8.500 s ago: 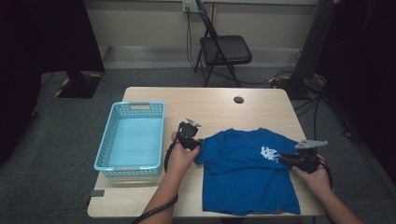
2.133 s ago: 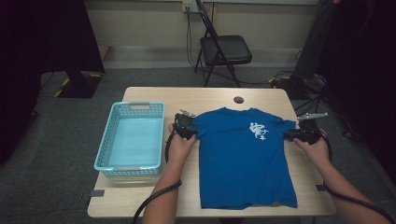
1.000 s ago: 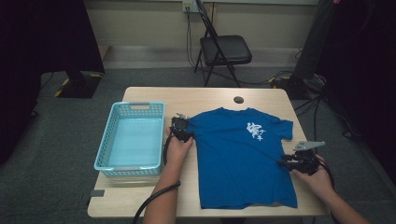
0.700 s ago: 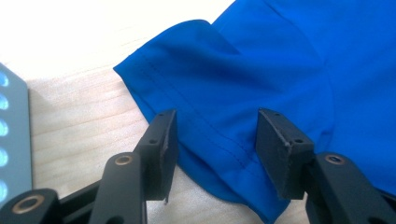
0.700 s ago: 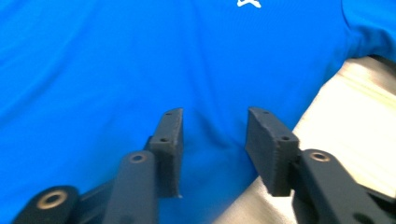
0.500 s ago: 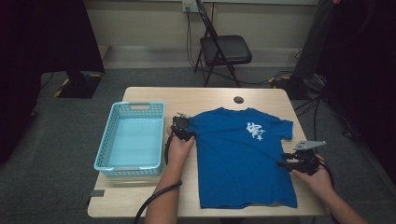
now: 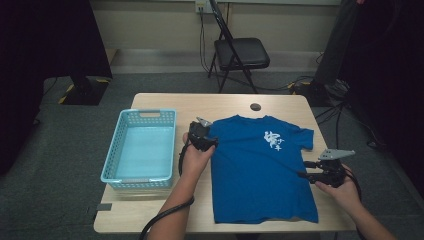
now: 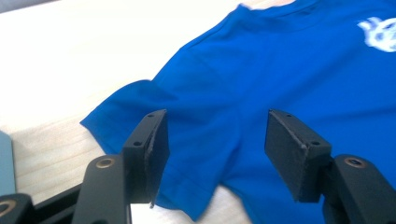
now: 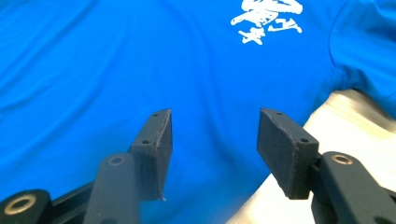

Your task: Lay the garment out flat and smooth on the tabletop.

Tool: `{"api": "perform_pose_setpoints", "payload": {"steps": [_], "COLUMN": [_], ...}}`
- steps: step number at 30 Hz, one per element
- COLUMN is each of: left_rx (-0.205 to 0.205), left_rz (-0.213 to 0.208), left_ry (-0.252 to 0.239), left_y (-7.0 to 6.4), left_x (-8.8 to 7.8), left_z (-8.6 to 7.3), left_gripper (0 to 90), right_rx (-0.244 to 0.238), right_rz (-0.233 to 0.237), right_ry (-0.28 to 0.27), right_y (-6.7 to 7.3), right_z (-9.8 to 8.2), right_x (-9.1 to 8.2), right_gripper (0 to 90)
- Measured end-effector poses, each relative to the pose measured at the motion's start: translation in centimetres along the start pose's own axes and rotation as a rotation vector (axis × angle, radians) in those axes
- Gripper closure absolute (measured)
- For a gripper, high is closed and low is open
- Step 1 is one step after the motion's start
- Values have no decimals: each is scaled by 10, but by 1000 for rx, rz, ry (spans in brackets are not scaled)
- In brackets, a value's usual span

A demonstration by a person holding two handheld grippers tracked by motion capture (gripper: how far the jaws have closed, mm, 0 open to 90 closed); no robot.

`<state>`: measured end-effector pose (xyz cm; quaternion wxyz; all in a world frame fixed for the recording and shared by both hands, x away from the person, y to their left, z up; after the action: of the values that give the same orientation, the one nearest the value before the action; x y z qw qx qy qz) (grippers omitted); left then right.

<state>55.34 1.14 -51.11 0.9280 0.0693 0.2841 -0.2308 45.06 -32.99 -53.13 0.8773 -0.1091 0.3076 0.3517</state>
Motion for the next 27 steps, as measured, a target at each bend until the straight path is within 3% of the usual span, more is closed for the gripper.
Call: {"api": "perform_pose_setpoints", "payload": {"steps": [17,27], "left_rx": [52,60], "left_rz": [-89,-169], "left_ry": [-68,-67], "left_y": [-23,-43], "left_x": [-53,-67], "left_z": [4,-8], "left_gripper": [381,368], "right_rx": [-12,6], "right_rz": [-2,12], "right_ry": [-59,-64], "right_y": [5,12], "right_z": [22,27], "right_x": [-18,-22], "right_gripper": [433,388]}}
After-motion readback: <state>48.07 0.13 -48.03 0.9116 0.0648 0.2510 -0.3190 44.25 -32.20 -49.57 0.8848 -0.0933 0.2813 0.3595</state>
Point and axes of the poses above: each handheld gripper's, and its own axes: x roughly forward along the jaws, z roughly out of its top, y roughly to its left, the point moved 10 cm from there along x, roughly forward along the jaws, and after that the axes turned 5 degrees about -y, right-handed, at the moved point
